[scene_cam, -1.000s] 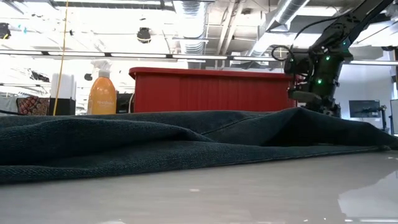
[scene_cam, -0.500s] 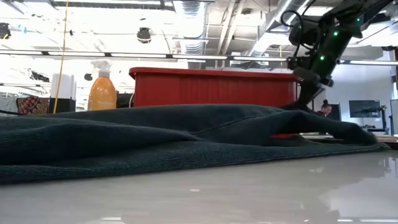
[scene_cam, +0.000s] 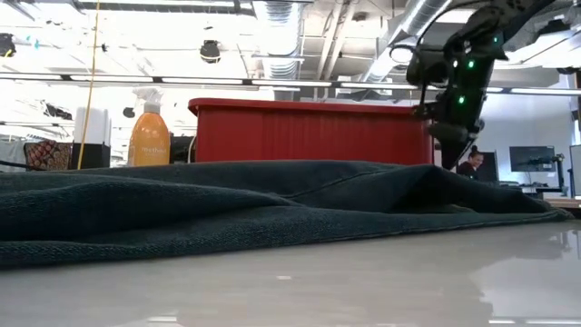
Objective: Fold Laundry from Bin
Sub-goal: Fold the dark blue pants
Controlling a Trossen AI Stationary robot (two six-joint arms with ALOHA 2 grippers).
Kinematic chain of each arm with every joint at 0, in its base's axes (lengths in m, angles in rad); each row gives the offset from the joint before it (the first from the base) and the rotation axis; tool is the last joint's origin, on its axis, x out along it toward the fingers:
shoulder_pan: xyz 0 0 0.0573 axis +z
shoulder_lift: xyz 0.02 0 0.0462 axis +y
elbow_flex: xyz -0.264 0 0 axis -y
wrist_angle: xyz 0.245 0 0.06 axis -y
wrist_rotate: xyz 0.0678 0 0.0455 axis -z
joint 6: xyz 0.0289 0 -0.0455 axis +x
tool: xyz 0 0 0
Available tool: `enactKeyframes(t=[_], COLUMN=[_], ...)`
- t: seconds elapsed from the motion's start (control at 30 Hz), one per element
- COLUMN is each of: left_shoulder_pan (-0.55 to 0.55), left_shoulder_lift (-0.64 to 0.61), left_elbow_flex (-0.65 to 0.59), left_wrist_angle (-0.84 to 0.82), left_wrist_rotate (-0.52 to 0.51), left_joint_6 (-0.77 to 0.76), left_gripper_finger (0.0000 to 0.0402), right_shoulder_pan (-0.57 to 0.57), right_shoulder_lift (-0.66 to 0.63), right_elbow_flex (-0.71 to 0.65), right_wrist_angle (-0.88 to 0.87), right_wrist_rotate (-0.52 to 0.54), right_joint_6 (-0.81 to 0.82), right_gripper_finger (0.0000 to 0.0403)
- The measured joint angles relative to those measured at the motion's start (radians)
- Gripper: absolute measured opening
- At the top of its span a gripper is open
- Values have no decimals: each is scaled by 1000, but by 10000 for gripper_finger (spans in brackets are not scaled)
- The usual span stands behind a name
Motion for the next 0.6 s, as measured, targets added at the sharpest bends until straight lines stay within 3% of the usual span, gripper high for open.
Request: enactKeyframes(t=[0.17, 0.27, 0.4, 0.6], left_shoulder_pan=[0, 0, -3, -3], left_shoulder_lift=[0, 0, 0, 0], left_elbow_flex=[0, 0, 0, 1], left_wrist_angle=[0, 0, 1, 1], left_wrist_rotate=[-8, -16, -31, -39], left_joint_6=[10, 10, 11, 37], left_gripper_finger=[70, 70, 70, 70], right_shoulder_pan=[1, 5, 68, 251], right_shoulder_lift=[-47, -65, -62, -48], right_elbow_flex=[101, 117, 91, 10], right_wrist_angle=[-199, -312, -428, -412], right_wrist_rotate=[-32, -174, -391, -400], right_joint_6=[93, 143, -17, -106], right_gripper_finger=[161, 188, 211, 212])
